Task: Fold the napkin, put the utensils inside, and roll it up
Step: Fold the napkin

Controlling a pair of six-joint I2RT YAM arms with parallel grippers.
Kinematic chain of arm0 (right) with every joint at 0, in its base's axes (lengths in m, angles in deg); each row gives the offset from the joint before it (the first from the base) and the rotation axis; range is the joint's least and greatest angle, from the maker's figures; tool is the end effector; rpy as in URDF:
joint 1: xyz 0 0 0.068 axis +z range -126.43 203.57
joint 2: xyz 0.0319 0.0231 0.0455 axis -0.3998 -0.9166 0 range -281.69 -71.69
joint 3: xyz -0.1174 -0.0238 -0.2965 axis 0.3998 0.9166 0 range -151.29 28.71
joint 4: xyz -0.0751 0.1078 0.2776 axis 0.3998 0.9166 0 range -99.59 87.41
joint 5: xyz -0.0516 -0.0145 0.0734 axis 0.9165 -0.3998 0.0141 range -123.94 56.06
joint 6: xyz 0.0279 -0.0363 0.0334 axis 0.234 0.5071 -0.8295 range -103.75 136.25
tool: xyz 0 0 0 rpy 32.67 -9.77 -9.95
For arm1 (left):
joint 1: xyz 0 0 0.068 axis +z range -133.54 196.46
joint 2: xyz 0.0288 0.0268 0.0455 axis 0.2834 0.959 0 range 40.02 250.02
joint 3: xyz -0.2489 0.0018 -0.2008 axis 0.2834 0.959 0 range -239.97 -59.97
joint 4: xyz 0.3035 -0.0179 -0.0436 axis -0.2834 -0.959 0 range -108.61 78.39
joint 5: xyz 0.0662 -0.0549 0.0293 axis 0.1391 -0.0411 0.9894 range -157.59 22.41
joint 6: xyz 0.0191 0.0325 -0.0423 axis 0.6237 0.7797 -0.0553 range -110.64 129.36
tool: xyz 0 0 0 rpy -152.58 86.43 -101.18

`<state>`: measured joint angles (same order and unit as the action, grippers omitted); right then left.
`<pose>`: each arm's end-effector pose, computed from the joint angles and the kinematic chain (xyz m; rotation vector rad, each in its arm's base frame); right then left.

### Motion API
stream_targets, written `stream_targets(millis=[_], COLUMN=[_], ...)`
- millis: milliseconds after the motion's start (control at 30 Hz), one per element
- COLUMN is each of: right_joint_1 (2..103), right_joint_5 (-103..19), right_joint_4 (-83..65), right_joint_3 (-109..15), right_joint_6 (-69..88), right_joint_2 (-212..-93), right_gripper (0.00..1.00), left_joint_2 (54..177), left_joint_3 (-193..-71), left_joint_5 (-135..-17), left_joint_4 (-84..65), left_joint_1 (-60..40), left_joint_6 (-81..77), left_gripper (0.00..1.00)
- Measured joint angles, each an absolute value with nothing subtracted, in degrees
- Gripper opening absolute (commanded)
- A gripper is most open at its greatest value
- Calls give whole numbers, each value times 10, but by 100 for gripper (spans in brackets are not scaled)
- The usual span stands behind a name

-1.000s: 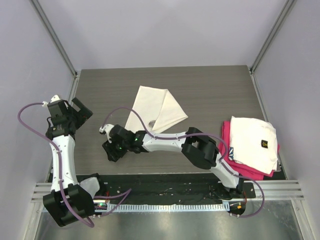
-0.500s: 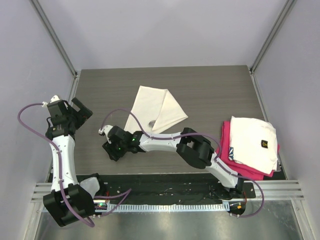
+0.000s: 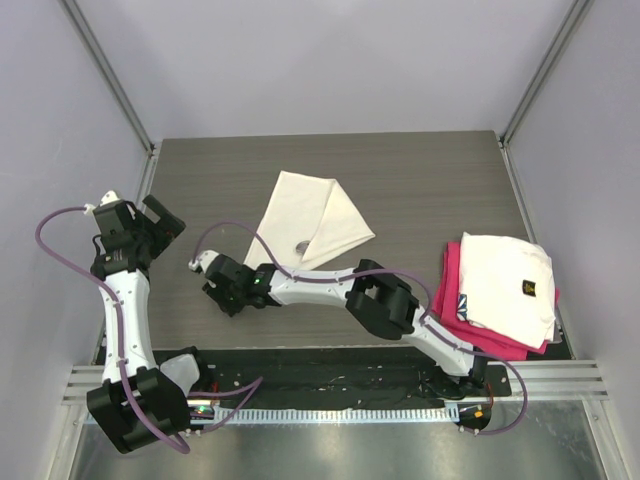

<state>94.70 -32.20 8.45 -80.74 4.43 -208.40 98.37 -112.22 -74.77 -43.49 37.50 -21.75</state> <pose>0.2001 0.5818 0.1659 -1.2051 2.1469 0.6424 0.2289 0.0827 0.3382 -0.9219 2.0393 -0.2354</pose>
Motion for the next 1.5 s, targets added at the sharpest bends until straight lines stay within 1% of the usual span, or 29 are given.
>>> stream_targets(millis=[33, 100, 133, 267, 367, 533, 700, 900, 1067, 1300, 1500], right_joint_1=[947, 947, 947, 947, 944, 934, 911, 872, 802, 689, 618], right_joint_5=[-318, -313, -310, -310, -322, -368, -427, -494, -537, -549, -546], right_joint_4=[85, 86, 86, 86, 84, 64, 20, -39, -122, -214, -227], right_joint_3=[-810, -814, -816, -822, -823, -813, -775, -692, -614, -483, -366], right_joint_6=[44, 44, 43, 43, 41, 27, 0, -53, -110, -152, -168], right_joint_2=[-2086, -2089, -2091, -2095, -2095, -2095, -2081, -2014, -1910, -1788, -1741], right_gripper=[23, 19, 14, 4, 1, 1, 1, 1, 1, 1, 1], left_joint_2=[984, 984, 984, 984, 984, 984, 984, 984, 984, 986, 989], left_joint_3=[-1122, -1122, -1122, -1122, -1122, -1120, -1119, -1118, -1115, -1115, -1114], left_joint_5=[-748, -749, -749, -749, -749, -749, -749, -749, -750, -754, -760], left_joint_4=[-435, -435, -435, -435, -435, -434, -433, -432, -431, -431, -428], left_joint_1=[375, 376, 376, 376, 376, 380, 383, 387, 391, 394, 395], left_joint_6=[-218, -218, -218, -218, -218, -218, -218, -219, -219, -222, -228], left_gripper=[100, 100, 100, 100, 100, 100, 100, 100, 100, 100, 100])
